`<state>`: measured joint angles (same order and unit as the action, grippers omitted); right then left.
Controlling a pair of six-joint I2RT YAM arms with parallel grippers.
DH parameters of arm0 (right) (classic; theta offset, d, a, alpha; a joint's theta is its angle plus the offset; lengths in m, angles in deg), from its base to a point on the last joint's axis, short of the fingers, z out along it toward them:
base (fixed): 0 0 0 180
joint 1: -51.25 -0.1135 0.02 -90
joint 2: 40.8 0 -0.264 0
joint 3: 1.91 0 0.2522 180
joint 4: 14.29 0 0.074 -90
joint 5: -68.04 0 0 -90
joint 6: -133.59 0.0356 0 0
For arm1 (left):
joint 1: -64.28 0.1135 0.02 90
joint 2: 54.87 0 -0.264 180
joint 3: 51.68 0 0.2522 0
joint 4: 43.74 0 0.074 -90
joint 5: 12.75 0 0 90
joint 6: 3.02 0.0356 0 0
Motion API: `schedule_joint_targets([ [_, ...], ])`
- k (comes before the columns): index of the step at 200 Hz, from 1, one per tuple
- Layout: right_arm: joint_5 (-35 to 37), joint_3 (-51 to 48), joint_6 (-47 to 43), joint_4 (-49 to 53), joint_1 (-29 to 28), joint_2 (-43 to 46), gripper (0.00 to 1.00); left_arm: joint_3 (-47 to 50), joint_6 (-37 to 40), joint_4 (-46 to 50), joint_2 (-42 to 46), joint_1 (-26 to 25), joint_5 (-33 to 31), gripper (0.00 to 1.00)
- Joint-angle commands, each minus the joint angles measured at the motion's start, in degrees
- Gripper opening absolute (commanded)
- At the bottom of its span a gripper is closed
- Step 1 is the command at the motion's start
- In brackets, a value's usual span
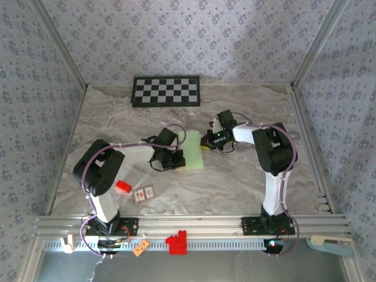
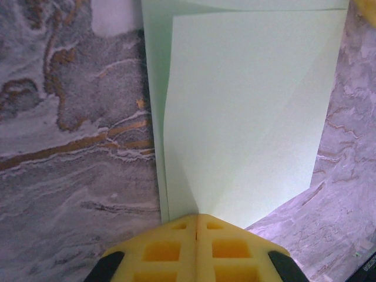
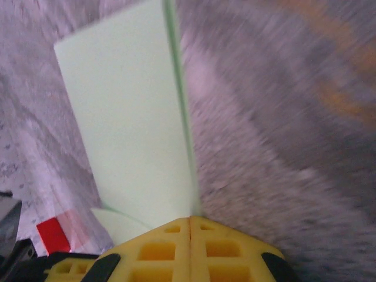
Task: Fold a paper plane with a square sheet of paper (pick it up from the middle)
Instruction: Fold the triangle a second time at the center of the table.
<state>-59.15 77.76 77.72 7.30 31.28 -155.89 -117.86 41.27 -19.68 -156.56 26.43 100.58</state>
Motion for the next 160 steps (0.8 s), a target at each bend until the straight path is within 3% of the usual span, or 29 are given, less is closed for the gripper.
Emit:
schedule_joint_targets([
  [1,9.5,0.9,-1.9,3.3,2.5,1.1,0.01,2.1,0.8,10.7,-2.8,0.3,-2.8,0.0],
  [39,9.7,-1.9,-1.0,4.8,0.7,10.0,0.04,-1.4,1.8,9.3,0.4,0.2,0.7,0.01],
  [61,10.3,-5.2,1.2,4.4,-1.0,13.2,0.12,-4.6,1.0,7.1,3.2,0.3,2.6,0.11],
  [96,11.1,-10.4,7.8,0.7,-3.4,17.2,0.29,-7.2,0.0,5.7,5.3,0.7,0.3,0.26],
  [160,12.0,-11.1,14.2,-2.5,-7.0,15.2,0.39,-10.8,-0.2,5.0,-0.5,2.0,-3.4,0.22],
])
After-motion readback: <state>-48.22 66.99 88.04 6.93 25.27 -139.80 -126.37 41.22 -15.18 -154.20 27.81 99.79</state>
